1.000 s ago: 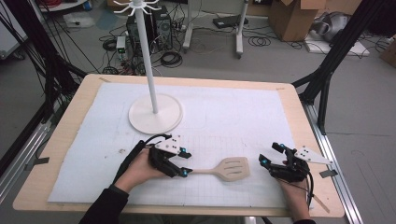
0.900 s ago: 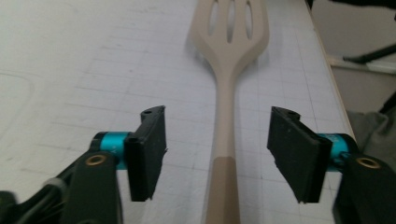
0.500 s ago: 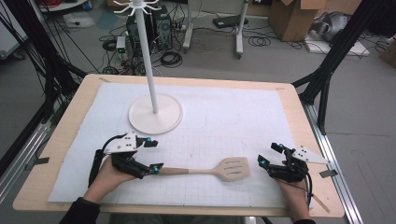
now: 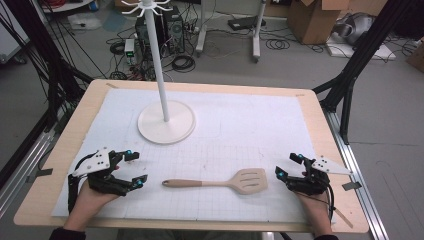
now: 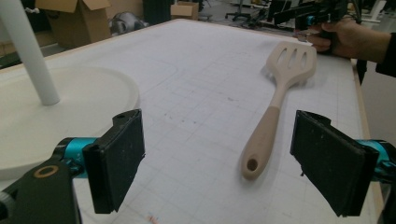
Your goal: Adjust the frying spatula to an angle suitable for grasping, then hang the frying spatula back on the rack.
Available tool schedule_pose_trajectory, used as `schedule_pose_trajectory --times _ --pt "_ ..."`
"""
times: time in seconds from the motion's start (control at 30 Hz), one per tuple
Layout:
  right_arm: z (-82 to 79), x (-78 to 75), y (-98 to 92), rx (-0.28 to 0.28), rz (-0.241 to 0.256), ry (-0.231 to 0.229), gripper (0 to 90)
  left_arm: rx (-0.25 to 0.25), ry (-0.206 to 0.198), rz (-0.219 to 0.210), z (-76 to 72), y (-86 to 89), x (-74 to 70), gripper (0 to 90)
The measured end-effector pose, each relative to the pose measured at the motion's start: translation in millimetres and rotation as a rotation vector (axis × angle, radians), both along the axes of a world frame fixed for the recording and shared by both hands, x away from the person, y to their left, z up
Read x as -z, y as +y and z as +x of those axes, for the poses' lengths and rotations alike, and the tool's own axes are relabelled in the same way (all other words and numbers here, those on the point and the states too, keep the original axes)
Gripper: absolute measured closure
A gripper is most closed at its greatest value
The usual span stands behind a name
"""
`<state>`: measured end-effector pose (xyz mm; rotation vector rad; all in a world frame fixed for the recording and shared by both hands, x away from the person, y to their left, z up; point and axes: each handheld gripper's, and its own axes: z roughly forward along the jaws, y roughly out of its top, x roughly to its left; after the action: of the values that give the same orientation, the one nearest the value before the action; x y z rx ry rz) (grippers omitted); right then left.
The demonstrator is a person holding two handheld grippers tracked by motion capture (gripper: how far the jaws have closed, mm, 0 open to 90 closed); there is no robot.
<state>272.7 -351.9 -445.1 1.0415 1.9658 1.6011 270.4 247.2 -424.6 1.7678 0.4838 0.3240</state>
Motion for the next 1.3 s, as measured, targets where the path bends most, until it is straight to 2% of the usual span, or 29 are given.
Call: schedule_pose_trajectory --times 0.23,0.5,0.67,0.83,0.97,1.03,1.1,1.3 --pt "-1.0 -4.6 -0.1 -0.008 -0.001 -0.008 11.7 -0.014 0.019 -0.020 0.6 7.2 7.4 17.8" --pt "-3.9 -18.3 1.1 -0.033 0.030 -0.028 10.6 -0.030 0.011 -0.040 0.0 10.6 7.9 17.8" --pt "-6.3 -26.7 4.2 -0.059 0.040 -0.044 10.6 -0.020 0.009 -0.045 -0.6 12.9 7.6 18.4" --pt "-8.9 -34.9 8.3 -0.100 0.025 -0.060 10.3 -0.019 0.007 -0.058 1.7 11.1 5.6 18.7" --pt "-11.5 -47.7 12.3 -0.146 0.047 -0.088 10.0 -0.008 0.005 -0.050 0.8 9.0 5.2 18.6" --pt "-9.7 -59.0 16.6 -0.174 0.056 -0.114 10.0 -0.005 0.001 -0.053 0.0 9.3 3.6 18.6" --pt "-9.7 -61.2 18.2 -0.180 0.060 -0.106 10.0 -0.001 0.001 -0.060 -0.6 9.5 3.1 18.7" --pt "-2.2 -70.2 33.9 -0.241 0.013 -0.101 10.0 0.005 -0.004 -0.060 -2.2 10.1 0.8 18.6"
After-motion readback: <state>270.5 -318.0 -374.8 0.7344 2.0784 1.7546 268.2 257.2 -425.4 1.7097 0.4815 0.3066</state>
